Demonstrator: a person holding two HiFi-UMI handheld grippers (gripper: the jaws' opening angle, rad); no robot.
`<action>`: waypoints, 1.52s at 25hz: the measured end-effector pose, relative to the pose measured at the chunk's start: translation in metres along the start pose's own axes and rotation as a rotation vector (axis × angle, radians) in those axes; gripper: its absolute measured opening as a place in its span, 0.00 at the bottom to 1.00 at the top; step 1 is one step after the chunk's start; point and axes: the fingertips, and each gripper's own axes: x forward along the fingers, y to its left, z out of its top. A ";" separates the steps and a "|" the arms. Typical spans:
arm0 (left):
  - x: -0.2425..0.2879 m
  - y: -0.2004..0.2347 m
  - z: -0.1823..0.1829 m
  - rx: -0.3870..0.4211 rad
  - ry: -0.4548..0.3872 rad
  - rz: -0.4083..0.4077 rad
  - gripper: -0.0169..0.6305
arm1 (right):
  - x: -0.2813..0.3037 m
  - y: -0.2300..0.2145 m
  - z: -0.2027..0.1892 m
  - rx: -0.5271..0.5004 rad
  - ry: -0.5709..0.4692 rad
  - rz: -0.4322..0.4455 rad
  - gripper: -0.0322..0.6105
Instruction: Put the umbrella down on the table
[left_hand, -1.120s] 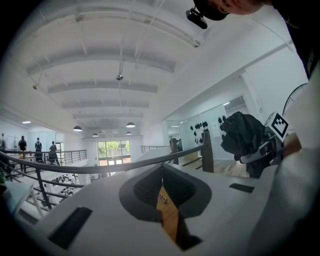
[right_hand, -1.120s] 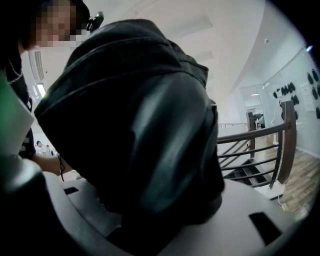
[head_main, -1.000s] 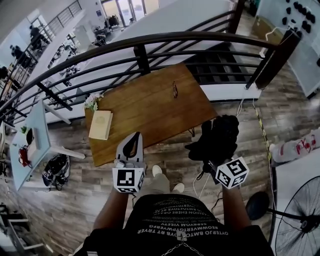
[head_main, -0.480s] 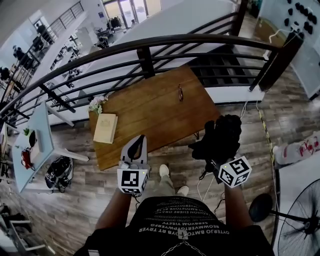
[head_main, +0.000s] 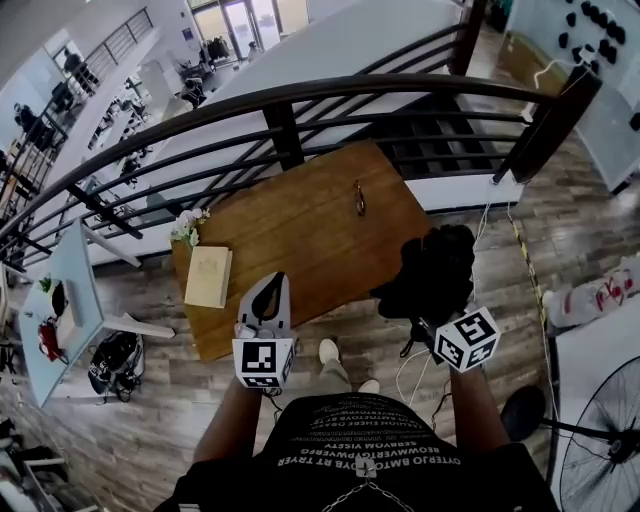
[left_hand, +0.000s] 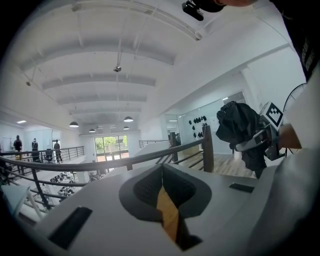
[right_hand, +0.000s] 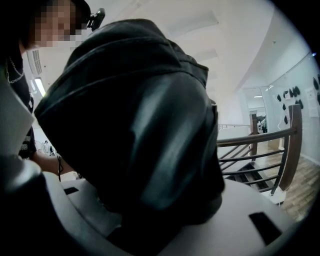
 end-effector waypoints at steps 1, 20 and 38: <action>0.005 0.004 -0.001 -0.002 0.003 -0.002 0.07 | 0.005 -0.002 0.002 -0.003 0.002 -0.001 0.43; 0.108 0.086 0.013 0.024 -0.027 -0.028 0.07 | 0.123 -0.035 0.048 -0.027 0.036 -0.019 0.43; 0.134 0.125 -0.005 0.004 -0.028 -0.063 0.07 | 0.194 -0.038 -0.004 0.017 0.199 -0.044 0.43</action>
